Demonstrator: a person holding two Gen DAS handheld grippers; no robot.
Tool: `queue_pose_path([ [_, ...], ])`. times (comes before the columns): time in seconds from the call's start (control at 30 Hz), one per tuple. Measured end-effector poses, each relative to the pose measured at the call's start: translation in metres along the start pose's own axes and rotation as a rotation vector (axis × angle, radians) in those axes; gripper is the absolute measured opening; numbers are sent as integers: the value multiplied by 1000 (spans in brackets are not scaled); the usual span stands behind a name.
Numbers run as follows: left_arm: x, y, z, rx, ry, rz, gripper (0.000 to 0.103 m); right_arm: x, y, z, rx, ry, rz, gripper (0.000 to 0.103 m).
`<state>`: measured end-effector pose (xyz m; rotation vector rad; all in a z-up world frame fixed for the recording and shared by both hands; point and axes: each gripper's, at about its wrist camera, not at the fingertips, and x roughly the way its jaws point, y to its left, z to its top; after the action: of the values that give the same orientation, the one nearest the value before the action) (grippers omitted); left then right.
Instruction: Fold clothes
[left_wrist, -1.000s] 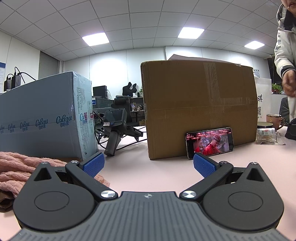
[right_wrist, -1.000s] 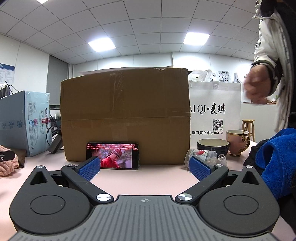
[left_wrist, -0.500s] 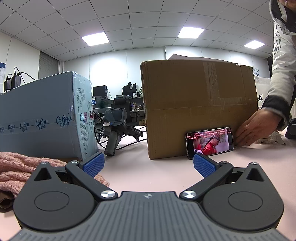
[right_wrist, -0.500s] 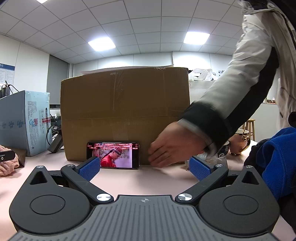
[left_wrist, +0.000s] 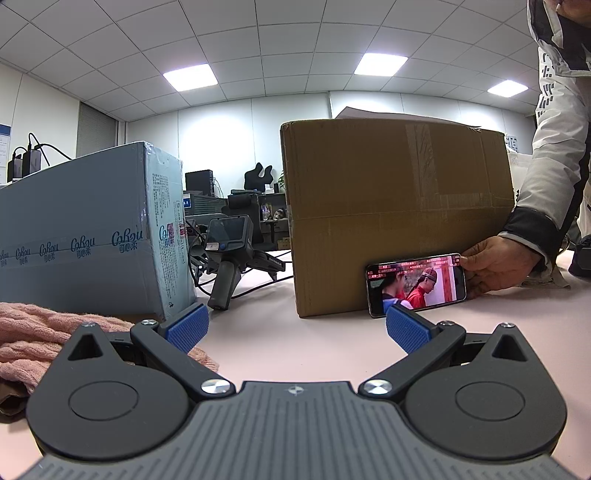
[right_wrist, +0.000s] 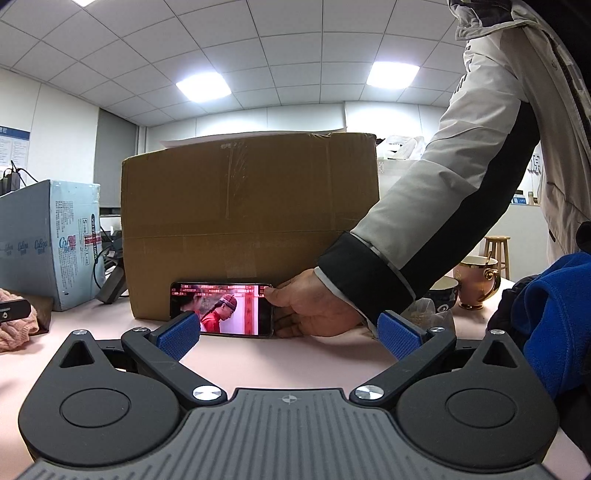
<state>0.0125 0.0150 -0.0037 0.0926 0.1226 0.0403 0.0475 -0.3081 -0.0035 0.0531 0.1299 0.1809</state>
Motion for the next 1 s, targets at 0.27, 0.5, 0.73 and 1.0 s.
queue_pose_path([
  [0.27, 1, 0, 0, 5, 0, 0, 103, -1, -1, -1, 0, 1, 1, 103],
  [0.5, 2, 0, 0, 9, 0, 0, 103, 0, 0, -1, 0, 4, 2, 103],
  [0.73, 3, 0, 0, 10, 1, -1, 103, 1, -1, 0, 1, 7, 4, 103],
  [1.0, 3, 0, 0, 11, 2, -2, 103, 1, 0, 0, 1, 8, 4, 103],
])
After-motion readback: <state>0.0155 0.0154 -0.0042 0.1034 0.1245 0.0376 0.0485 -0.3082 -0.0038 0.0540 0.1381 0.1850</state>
